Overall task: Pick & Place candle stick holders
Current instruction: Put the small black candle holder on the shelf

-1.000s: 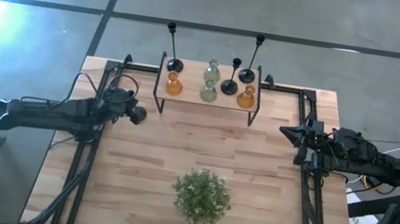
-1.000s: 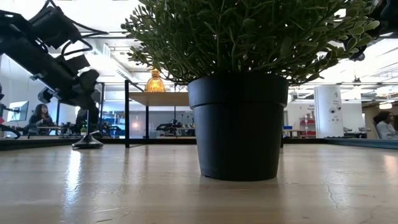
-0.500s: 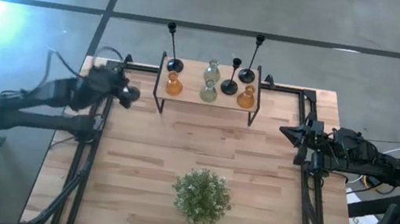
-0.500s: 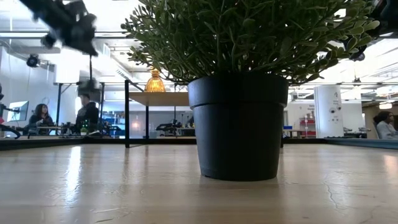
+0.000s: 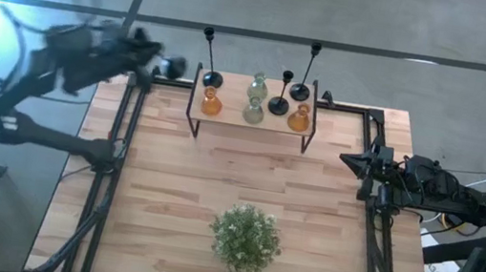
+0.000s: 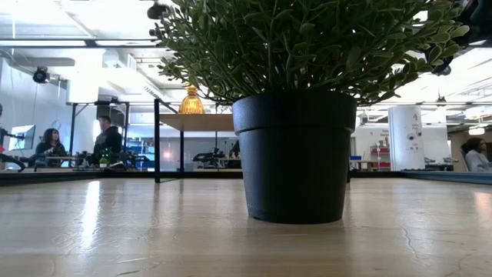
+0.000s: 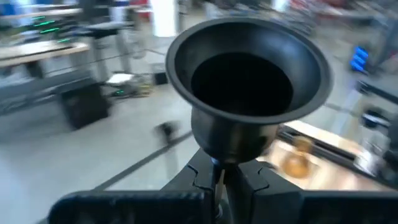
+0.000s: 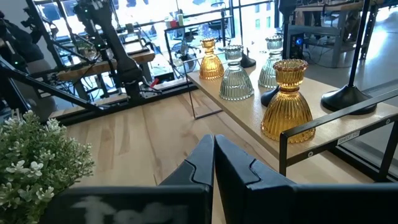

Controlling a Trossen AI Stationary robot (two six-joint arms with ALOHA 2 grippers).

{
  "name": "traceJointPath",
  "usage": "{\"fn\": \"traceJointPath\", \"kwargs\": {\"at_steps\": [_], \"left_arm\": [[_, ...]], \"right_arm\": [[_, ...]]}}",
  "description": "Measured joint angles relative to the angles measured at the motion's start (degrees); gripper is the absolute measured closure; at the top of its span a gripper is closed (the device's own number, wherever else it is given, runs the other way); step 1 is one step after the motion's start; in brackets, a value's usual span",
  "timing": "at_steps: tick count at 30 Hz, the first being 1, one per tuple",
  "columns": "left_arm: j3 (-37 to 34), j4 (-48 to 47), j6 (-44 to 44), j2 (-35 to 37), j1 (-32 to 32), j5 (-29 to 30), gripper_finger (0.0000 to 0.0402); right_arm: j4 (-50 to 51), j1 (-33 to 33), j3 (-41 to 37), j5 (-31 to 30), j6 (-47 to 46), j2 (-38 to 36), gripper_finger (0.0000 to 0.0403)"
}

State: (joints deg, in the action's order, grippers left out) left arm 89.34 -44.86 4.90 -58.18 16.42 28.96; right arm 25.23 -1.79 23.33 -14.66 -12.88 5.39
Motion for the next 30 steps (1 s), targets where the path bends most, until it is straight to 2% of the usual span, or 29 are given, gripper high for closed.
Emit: {"fn": "traceJointPath", "kwargs": {"at_steps": [4,8,12,19,30], "left_arm": [[6.98,0.77,-4.79,-8.31,0.45,-7.89,0.0385],[10.56,0.78,-6.94,-15.53,1.71,-15.69,0.0385],[13.10,2.15,-7.90,-18.94,4.23,-18.18,0.0385],[12.53,4.29,-6.28,-22.89,9.15,-24.36,0.0385],[12.61,4.75,-6.19,-27.55,14.01,-28.47,0.0385]], "right_arm": [[0.02,0.01,0.00,-0.01,0.00,0.00,0.0394],[0.00,0.01,0.00,-0.01,0.00,0.00,0.0394],[0.01,0.00,0.01,-0.01,0.00,0.00,0.0394],[0.00,0.00,0.00,-0.01,0.00,0.00,0.0394],[0.00,0.01,0.01,-0.01,0.00,0.00,0.0394]]}}
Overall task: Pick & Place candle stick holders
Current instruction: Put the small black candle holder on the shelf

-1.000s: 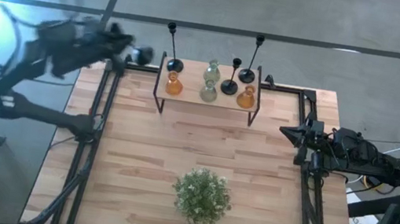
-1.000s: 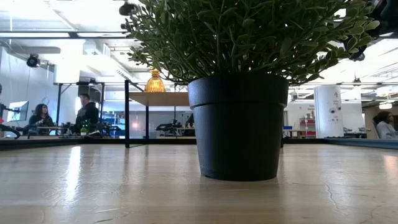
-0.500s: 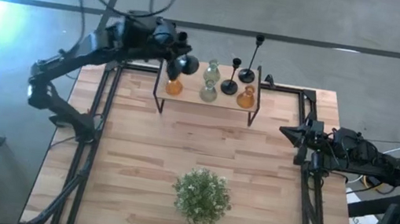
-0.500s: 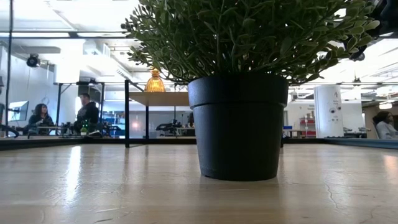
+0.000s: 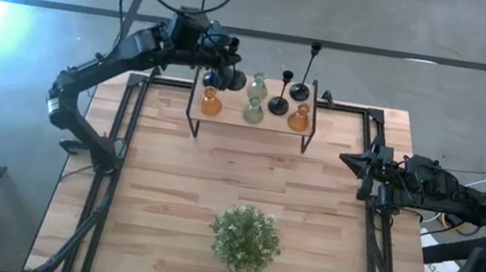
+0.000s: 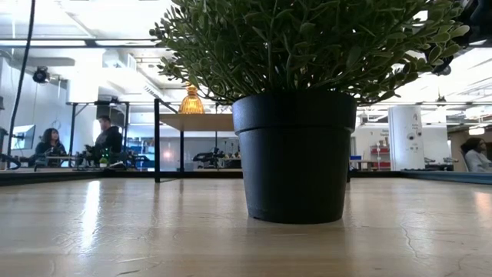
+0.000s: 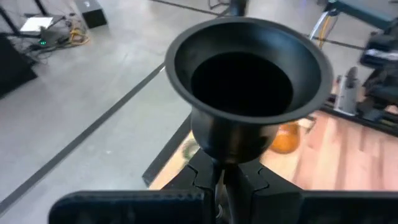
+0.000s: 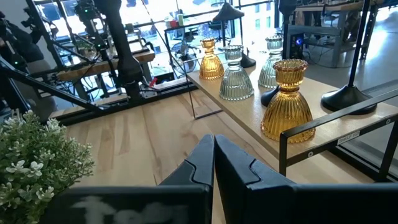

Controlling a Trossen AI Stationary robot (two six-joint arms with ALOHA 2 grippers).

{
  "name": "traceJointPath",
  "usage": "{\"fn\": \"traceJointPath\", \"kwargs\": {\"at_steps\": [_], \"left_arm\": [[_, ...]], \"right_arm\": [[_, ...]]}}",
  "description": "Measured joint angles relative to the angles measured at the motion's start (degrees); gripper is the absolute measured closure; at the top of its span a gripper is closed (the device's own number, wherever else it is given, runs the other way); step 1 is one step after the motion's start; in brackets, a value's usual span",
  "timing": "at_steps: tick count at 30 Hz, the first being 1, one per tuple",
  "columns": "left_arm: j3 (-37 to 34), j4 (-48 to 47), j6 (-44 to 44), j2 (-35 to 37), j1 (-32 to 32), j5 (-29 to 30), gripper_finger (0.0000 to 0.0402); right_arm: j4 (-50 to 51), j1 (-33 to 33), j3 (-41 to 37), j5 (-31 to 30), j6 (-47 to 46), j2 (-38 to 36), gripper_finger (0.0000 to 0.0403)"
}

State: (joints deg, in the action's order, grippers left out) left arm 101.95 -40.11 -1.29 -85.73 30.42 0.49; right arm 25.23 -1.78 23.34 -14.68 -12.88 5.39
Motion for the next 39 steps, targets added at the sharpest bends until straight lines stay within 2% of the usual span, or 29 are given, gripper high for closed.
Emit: {"fn": "traceJointPath", "kwargs": {"at_steps": [9,24,39], "left_arm": [[-1.22,0.32,-0.03,-1.61,1.40,-0.41,0.0385],[-9.35,6.12,1.34,-1.42,2.39,-1.20,0.0385],[-9.46,6.07,4.06,-1.14,1.58,-0.79,0.0385]], "right_arm": [[0.00,-0.02,0.01,0.01,0.00,0.00,0.0394],[0.00,-0.02,0.02,0.00,0.00,0.00,0.0394],[0.01,-0.02,0.02,0.00,0.00,0.00,0.0394]]}}
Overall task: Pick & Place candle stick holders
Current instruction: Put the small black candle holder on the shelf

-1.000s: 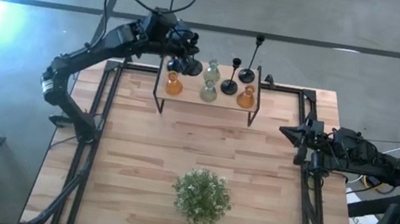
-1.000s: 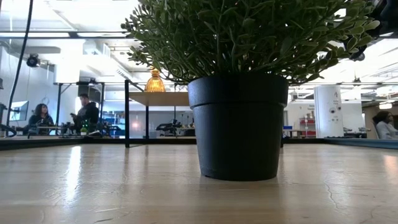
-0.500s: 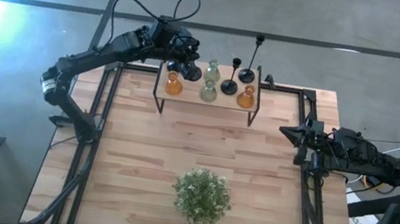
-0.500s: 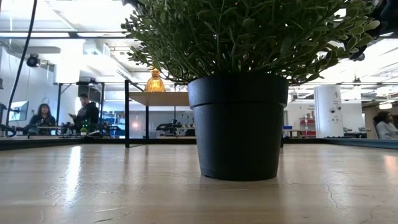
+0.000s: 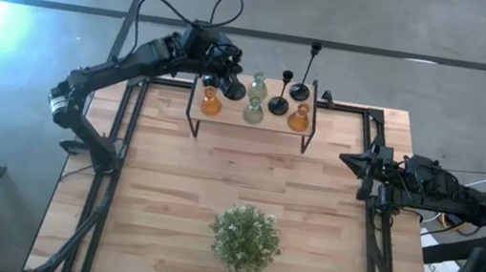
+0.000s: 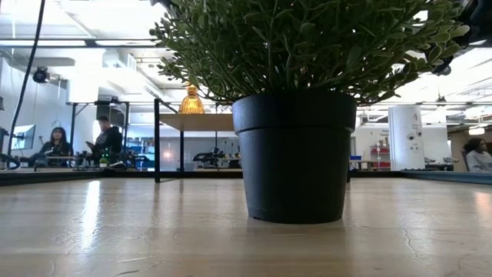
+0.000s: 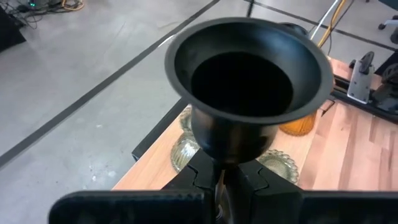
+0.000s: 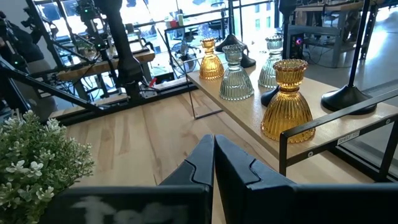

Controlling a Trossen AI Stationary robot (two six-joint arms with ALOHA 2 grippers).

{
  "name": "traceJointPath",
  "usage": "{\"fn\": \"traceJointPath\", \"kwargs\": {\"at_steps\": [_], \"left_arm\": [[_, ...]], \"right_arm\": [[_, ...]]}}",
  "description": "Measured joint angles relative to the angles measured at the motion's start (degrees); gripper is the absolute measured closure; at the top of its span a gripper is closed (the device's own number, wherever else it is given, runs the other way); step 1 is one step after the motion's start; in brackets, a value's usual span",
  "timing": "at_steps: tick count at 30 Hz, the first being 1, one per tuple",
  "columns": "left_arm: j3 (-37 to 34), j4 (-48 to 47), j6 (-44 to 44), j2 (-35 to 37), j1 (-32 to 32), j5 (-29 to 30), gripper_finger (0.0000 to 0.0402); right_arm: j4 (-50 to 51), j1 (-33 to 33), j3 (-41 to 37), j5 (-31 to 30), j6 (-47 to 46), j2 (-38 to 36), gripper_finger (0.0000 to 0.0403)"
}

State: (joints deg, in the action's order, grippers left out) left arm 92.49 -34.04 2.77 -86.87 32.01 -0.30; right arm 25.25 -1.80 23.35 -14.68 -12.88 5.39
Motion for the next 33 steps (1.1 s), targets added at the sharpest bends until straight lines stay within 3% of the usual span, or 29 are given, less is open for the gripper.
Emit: {"fn": "traceJointPath", "kwargs": {"at_steps": [33], "left_arm": [[-9.40,7.84,0.50,0.11,-0.04,4.81,0.0385]], "right_arm": [[-0.01,0.01,0.00,0.01,0.00,0.01,0.0394]]}}
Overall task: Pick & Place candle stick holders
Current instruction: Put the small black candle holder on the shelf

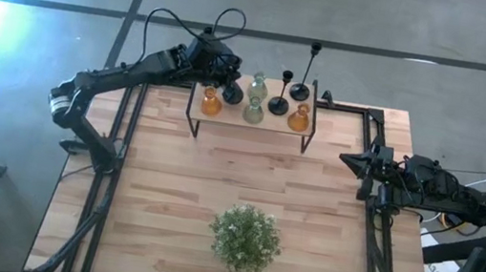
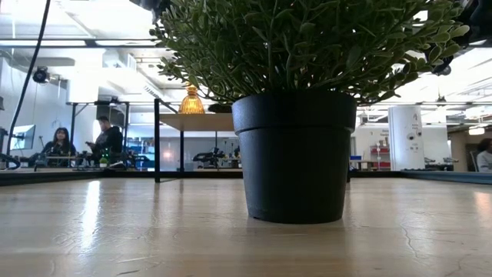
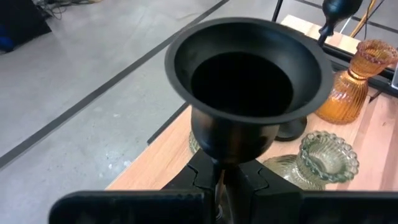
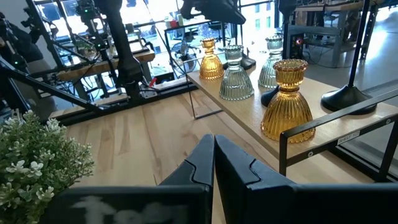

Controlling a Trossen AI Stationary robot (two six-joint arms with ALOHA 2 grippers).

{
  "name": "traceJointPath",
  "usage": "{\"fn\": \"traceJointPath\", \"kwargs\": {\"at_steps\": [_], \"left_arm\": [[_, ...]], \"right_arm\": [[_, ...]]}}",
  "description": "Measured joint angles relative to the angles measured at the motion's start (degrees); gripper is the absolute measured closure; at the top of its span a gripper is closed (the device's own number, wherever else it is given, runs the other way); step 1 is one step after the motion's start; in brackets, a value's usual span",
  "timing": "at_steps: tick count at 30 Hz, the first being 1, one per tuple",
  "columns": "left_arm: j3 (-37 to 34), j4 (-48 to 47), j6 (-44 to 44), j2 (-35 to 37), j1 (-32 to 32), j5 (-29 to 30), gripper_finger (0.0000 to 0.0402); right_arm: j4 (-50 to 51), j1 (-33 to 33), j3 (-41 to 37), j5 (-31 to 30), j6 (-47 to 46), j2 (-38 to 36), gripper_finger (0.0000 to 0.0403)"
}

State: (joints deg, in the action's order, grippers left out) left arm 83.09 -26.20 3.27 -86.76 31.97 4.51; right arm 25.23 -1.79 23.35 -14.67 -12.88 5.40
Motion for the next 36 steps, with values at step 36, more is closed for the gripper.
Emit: {"fn": "traceJointPath", "kwargs": {"at_steps": [36], "left_arm": [[-3.65,3.01,1.12,-0.02,-0.02,0.37,0.0385]], "right_arm": [[0.00,-0.01,0.00,0.00,0.00,0.00,0.0394]]}}
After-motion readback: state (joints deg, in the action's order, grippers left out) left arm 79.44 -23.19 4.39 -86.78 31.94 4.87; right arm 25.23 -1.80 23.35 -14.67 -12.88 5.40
